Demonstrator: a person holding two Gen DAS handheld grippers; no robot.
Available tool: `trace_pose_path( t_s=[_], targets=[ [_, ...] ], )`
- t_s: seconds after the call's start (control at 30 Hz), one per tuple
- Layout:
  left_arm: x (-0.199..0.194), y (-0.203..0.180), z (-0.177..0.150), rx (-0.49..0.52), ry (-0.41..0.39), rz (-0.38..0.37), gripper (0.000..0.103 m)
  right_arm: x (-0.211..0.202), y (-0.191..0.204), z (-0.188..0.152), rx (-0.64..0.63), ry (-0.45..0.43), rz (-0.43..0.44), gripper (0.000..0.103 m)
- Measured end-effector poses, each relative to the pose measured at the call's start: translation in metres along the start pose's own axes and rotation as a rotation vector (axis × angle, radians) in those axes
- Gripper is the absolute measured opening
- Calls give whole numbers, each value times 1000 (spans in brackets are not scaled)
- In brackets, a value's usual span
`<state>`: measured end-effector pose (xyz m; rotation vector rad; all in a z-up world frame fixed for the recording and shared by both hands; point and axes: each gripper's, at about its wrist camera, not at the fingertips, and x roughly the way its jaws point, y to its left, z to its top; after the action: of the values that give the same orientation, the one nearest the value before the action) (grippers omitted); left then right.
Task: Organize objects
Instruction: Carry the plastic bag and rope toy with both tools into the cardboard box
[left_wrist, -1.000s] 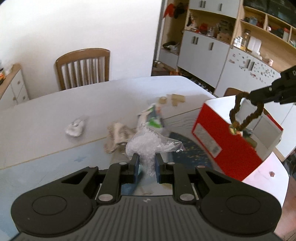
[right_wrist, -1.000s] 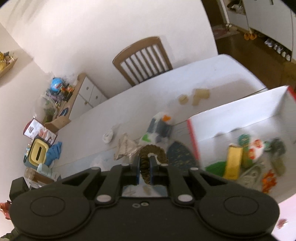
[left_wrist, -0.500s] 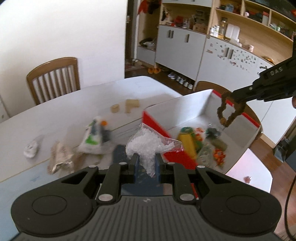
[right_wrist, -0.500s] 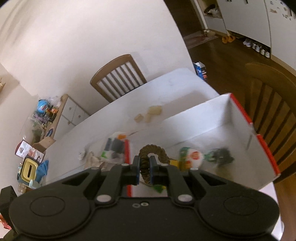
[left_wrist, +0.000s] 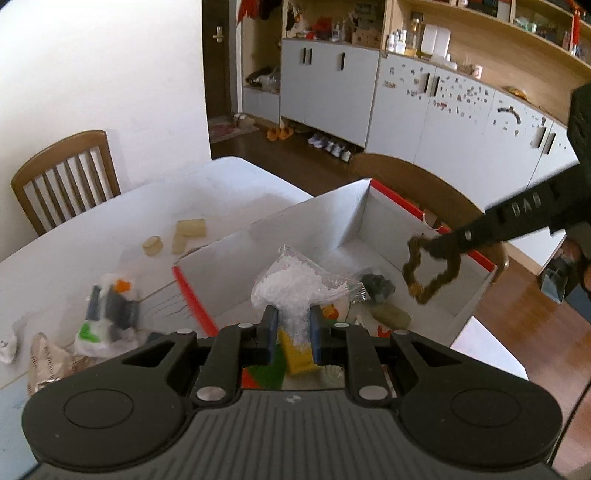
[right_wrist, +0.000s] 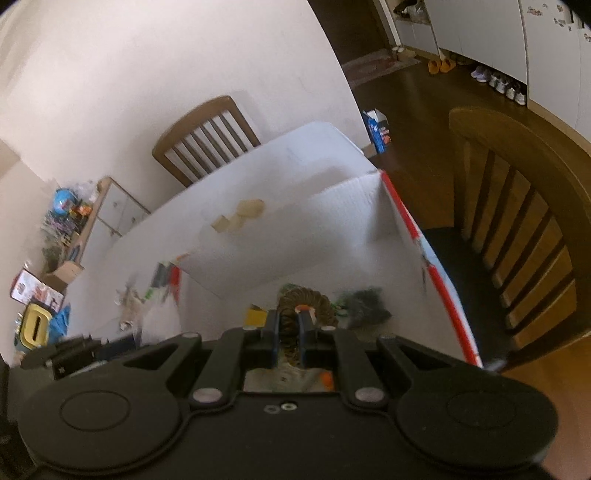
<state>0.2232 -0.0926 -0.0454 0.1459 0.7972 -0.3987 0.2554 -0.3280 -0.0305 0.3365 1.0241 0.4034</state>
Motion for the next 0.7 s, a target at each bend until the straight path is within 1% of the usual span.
trace_pose_path(
  t_s=[0.2, 0.3, 0.43, 0.57, 0.7],
  targets=[
    [35, -19, 14, 23, 39, 4, 18, 14, -16, -5, -30, 49, -38, 9],
    [48, -27, 19, 34, 51, 0, 18, 14, -23, -6, -50, 54, -55, 9],
    [66, -37, 29, 56, 57, 1, 18, 15, -26, -6, -98, 63, -75, 9],
    [86, -46, 41, 70, 72, 1, 18, 28, -27, -11, -141, 98, -100, 9],
    [108, -56, 45, 90, 106, 5, 18, 41, -30, -17, -156, 140, -110, 8]
  ],
)
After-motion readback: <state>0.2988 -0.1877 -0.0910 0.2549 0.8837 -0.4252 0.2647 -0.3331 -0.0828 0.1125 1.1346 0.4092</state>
